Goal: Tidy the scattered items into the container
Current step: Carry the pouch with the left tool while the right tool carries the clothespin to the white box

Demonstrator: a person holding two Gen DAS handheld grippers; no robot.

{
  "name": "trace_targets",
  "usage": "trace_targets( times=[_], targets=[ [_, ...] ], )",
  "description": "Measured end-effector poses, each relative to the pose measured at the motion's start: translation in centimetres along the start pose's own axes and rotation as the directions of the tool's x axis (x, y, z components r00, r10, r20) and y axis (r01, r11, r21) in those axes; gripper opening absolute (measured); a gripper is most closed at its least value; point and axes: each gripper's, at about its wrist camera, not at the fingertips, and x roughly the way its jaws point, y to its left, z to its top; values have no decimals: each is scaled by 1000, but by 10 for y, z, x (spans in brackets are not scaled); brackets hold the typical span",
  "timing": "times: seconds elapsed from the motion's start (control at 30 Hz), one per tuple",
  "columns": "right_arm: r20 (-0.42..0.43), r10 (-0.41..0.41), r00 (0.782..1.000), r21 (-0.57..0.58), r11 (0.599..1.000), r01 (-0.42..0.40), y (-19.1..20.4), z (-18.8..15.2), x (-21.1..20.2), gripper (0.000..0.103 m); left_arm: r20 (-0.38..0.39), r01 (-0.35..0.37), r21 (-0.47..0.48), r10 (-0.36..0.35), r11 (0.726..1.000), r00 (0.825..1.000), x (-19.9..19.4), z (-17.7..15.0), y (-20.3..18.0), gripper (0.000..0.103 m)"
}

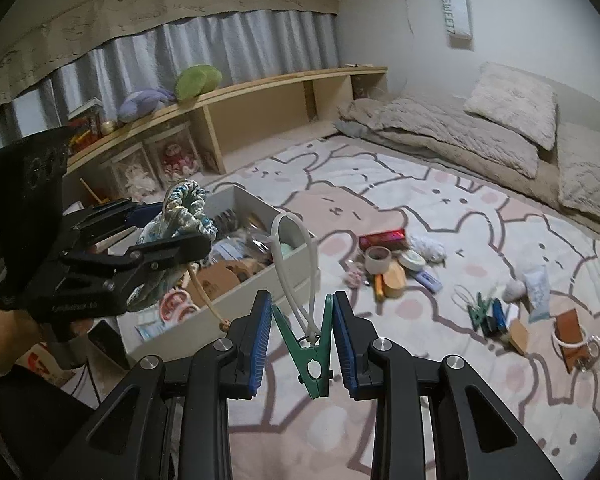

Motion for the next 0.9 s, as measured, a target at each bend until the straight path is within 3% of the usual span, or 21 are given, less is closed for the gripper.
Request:
trace_targets(
  times=[0.27, 0.47, 0.9],
  targets=[
    [23, 47, 999, 5, 999, -47, 27, 6, 24, 31, 26, -98, -108, 102, 989, 995, -22, -13, 61, 60],
    [13, 90, 996, 5, 996, -90, 47, 9, 48, 31, 4, -133, -197, 137, 971, 991, -31, -30, 102, 60],
    [-25, 163, 986, -3, 987, -163, 85, 20, 101, 31, -77, -207, -252, 194, 945, 978, -32, -58, 143, 60]
  ],
)
